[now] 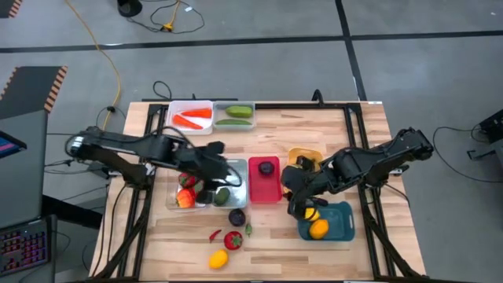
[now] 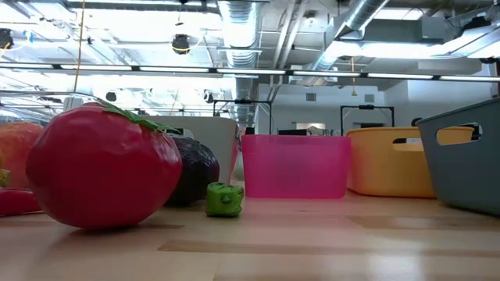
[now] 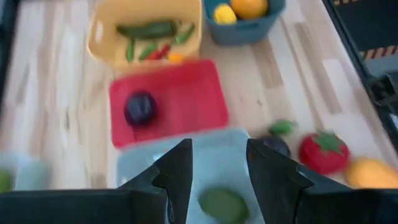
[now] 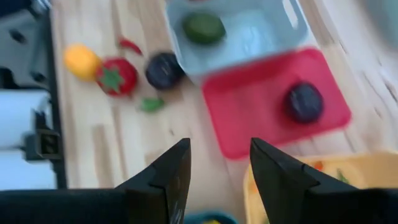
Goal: Sort produce into baskets
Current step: Put the lemon into the blue bin
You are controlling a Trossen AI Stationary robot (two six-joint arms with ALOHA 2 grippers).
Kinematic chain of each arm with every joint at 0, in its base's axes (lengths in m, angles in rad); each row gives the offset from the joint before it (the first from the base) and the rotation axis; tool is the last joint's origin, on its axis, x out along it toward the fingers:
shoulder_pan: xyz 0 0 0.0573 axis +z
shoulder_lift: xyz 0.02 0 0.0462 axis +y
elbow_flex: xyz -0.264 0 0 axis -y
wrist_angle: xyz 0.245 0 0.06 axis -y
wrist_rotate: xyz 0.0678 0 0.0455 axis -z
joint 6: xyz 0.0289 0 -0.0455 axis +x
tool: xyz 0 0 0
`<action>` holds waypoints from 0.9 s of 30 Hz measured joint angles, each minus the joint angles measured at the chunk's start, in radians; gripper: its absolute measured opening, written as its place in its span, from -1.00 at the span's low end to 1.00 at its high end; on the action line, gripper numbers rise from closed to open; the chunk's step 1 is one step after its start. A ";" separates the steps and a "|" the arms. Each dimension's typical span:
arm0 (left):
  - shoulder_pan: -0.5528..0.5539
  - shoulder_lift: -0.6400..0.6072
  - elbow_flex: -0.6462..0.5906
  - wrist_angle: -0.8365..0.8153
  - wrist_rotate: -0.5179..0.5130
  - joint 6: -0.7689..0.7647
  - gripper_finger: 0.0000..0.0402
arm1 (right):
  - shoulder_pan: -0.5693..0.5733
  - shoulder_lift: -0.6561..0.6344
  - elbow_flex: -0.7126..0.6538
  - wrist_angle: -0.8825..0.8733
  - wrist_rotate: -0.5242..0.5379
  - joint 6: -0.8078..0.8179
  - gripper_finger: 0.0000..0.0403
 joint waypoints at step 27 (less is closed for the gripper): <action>-0.265 -0.184 -0.264 -0.041 -0.078 -0.541 -0.31 | 0.016 0.127 -0.001 0.201 -0.038 -0.001 -0.05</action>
